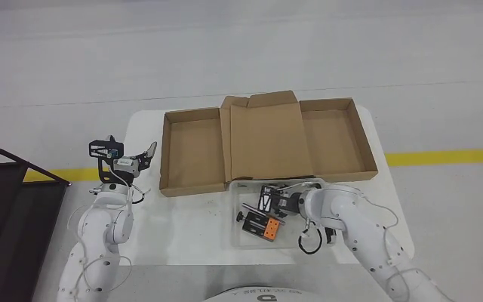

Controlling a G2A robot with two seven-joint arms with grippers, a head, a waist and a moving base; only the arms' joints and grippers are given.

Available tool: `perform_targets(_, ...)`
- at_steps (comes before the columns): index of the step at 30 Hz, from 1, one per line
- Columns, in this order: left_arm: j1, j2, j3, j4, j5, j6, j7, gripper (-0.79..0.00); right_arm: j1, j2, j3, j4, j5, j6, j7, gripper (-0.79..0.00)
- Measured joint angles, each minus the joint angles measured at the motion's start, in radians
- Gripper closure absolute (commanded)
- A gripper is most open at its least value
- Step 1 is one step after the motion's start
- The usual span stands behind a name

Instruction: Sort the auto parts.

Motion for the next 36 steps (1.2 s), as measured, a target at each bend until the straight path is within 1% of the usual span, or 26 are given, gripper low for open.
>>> perform_targets(5, 0.0, 0.0, 0.0, 0.0, 0.0, 0.0, 0.0, -0.785, -0.043, 0.018, 0.075, -0.039, 0.022, -0.045, -0.081, 0.0)
perform_targets(11, 0.0, 0.0, 0.0, 0.0, 0.0, 0.0, 0.0, -0.785, -0.105, 0.04, 0.173, -0.088, 0.035, -0.1, -0.212, 0.0)
perform_targets(14, 0.0, 0.0, 0.0, 0.0, 0.0, 0.0, 0.0, -0.785, -0.138, 0.048, 0.245, -0.114, 0.049, -0.074, -0.298, 0.0)
perform_targets(18, 0.0, 0.0, 0.0, 0.0, 0.0, 0.0, 0.0, -0.785, -0.191, 0.059, 0.375, -0.134, 0.103, -0.025, -0.419, 0.0)
perform_targets(20, 0.0, 0.0, 0.0, 0.0, 0.0, 0.0, 0.0, -0.785, -0.201, 0.062, 0.431, -0.127, 0.137, -0.005, -0.442, 0.0)
perform_targets(22, 0.0, 0.0, 0.0, 0.0, 0.0, 0.0, 0.0, -0.785, -0.194, 0.064, 0.476, -0.105, 0.179, 0.01, -0.44, 0.0)
perform_targets(24, 0.0, 0.0, 0.0, 0.0, 0.0, 0.0, 0.0, -0.785, -0.16, 0.064, 0.492, -0.058, 0.222, 0.042, -0.398, 0.0)
perform_targets(27, 0.0, 0.0, 0.0, 0.0, 0.0, 0.0, 0.0, -0.785, -0.088, 0.06, 0.455, 0.021, 0.275, 0.097, -0.299, 0.0)
perform_targets(30, 0.0, 0.0, 0.0, 0.0, 0.0, 0.0, 0.0, -0.785, -0.018, 0.055, 0.408, 0.103, 0.295, 0.143, -0.225, 0.0)
perform_targets(34, 0.0, 0.0, 0.0, 0.0, 0.0, 0.0, 0.0, -0.785, 0.032, 0.051, 0.374, 0.198, 0.304, 0.153, -0.211, 0.0)
perform_targets(36, 0.0, 0.0, 0.0, 0.0, 0.0, 0.0, 0.0, -0.785, 0.052, 0.05, 0.37, 0.244, 0.312, 0.175, -0.201, 0.0)
